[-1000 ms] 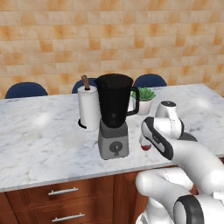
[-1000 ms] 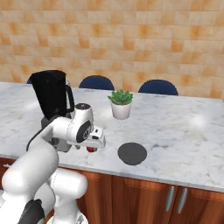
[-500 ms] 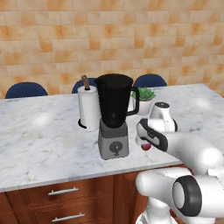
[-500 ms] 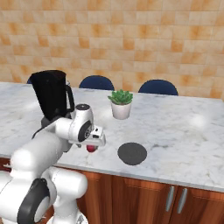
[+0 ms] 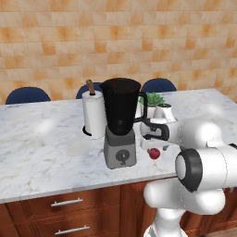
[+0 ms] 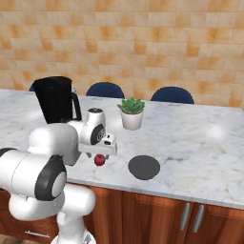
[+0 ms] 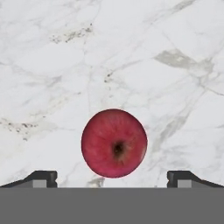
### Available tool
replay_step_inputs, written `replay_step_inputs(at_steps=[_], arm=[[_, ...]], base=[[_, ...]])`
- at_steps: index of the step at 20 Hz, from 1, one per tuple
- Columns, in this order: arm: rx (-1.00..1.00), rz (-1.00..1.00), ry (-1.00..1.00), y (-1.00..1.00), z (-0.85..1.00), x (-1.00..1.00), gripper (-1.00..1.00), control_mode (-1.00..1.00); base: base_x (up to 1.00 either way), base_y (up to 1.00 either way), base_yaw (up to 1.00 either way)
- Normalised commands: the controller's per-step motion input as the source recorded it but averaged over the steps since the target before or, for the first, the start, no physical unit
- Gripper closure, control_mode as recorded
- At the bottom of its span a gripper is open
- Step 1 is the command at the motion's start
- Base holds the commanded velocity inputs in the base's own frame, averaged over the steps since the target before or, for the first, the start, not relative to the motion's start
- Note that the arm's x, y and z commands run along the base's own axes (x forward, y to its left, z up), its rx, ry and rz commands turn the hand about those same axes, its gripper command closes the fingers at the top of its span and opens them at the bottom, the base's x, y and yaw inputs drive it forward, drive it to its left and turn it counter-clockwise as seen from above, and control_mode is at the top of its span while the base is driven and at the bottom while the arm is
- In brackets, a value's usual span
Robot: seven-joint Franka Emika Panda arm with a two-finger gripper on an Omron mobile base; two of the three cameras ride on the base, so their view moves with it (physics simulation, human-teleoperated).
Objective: Open the blender lid, put the apple in the blender, close the lid, and start the blender.
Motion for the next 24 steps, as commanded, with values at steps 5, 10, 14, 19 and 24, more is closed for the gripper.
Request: replay_step_inputs(at_steps=[5,10,14,19,24], arm=[[0.00,0.00,0.05,0.00,-0.22,0.17,-1.00,-1.00],[0.00,0.00,0.00,0.00,-0.21,0.00,-1.00,-1.00],[0.00,0.00,0.00,0.00,-0.24,0.00,-1.00,-1.00],[0.00,0.00,0.00,0.00,-0.23,0.01,-1.00,-1.00],[0.00,0.00,0.01,0.00,-0.20,-0.02,1.00,-1.00]], base=[[0.00,0.00,0.00],[0.00,0.00,0.00],[0.00,0.00,0.00],[0.00,0.00,0.00],[0.00,0.00,0.00]])
